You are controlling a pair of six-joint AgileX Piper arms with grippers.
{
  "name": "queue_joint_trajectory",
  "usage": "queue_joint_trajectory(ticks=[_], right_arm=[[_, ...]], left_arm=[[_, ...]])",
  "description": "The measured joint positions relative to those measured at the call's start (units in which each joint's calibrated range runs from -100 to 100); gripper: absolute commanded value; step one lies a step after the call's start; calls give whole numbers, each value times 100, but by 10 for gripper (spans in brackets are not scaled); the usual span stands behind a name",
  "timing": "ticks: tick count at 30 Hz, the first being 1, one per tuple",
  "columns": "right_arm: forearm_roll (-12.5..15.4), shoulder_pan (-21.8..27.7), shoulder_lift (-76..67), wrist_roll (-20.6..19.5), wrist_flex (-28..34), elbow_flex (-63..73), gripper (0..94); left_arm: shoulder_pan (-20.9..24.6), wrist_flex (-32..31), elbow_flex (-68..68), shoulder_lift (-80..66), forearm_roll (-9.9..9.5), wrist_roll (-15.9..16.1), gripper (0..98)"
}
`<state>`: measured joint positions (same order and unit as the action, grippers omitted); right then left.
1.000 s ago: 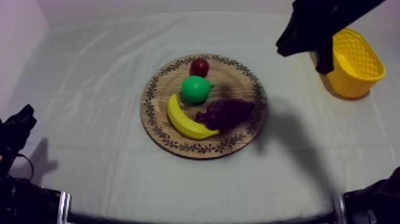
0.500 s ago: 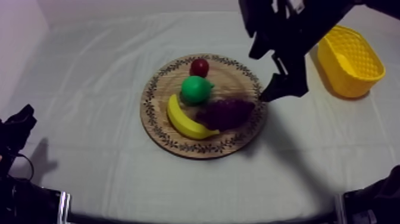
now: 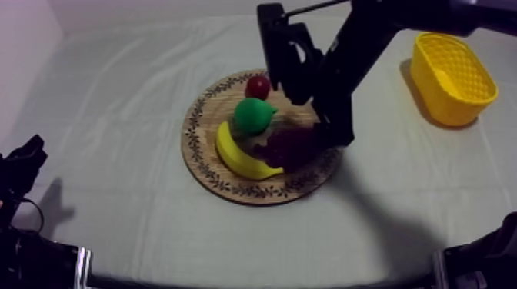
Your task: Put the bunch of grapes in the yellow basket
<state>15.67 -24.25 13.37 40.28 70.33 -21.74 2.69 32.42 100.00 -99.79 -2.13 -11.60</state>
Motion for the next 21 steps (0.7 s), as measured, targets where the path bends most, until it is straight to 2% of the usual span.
queue_joint_trajectory(ticks=[13,21], right_arm=[[-15,-102,1216,-28,-571,321,725],[-103,-92,1672,4,-758,420,635]], left_arm=[[0,0,0,0,0,0,1],[0,0,0,0,0,0,1]])
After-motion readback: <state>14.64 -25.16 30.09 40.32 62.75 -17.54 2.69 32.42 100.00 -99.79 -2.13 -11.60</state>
